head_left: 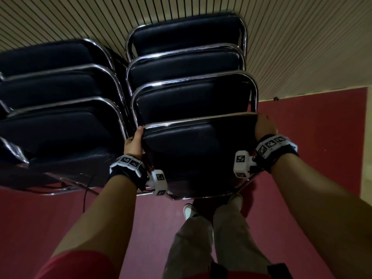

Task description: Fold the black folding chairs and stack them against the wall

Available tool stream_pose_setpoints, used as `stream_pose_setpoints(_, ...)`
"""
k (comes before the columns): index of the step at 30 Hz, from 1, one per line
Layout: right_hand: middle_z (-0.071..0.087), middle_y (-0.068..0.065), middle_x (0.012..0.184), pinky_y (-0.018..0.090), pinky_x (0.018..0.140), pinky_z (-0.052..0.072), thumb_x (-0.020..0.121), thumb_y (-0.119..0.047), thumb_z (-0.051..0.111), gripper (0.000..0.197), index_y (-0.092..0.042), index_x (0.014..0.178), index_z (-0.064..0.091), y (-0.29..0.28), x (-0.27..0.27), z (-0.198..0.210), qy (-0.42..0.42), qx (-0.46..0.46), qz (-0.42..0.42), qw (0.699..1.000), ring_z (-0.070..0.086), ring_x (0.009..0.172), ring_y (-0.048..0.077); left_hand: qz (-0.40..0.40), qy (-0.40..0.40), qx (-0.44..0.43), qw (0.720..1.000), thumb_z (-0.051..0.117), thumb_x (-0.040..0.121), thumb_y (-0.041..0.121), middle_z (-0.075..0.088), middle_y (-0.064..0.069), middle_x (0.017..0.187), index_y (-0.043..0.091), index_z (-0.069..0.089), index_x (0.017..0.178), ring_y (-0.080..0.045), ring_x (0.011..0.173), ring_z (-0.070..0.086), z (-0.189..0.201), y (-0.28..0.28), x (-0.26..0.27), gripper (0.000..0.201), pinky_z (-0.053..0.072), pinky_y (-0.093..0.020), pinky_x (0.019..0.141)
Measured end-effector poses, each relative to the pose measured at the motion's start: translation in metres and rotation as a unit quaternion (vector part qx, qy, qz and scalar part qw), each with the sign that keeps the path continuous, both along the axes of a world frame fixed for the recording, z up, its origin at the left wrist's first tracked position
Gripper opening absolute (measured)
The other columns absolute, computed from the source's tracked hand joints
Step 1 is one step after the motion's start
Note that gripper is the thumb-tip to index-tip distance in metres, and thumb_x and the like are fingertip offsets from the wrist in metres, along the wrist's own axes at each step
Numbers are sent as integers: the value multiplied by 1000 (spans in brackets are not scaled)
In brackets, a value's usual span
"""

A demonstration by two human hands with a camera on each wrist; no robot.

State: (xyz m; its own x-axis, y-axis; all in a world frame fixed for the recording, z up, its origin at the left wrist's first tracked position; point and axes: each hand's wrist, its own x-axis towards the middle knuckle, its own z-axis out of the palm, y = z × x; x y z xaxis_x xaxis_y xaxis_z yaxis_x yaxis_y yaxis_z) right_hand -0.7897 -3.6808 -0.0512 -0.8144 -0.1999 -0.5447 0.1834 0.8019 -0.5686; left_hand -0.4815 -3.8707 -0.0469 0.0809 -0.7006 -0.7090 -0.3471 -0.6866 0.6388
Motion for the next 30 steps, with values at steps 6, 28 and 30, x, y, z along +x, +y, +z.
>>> stream_pose_setpoints(6,58,17,127,35,88,39,103,-36,30,50,-2,127,56,1,-9,-17,-13,-53,28,998,52,102,26,6,-28,-20,999,63,88,58,61,-7,120,11,52,138,-24,102,60,-2,0,-8,70,48,-33,93)
stream_pose_setpoints(28,52,11,129,39,106,39,91,-48,50,68,-5,143,42,40,2,58,-56,-191,30,980,51,117,28,-40,-32,-137,989,61,93,20,63,-10,114,5,57,133,-30,116,60,77,61,-34,43,44,-32,98)
stream_pose_setpoints(30,49,3,114,31,98,44,86,-49,52,71,-6,141,43,56,3,81,-50,-228,-20,972,48,102,19,-63,-11,-151,986,62,92,17,60,-6,120,6,52,138,-30,117,58,92,66,-46,49,42,-29,97)
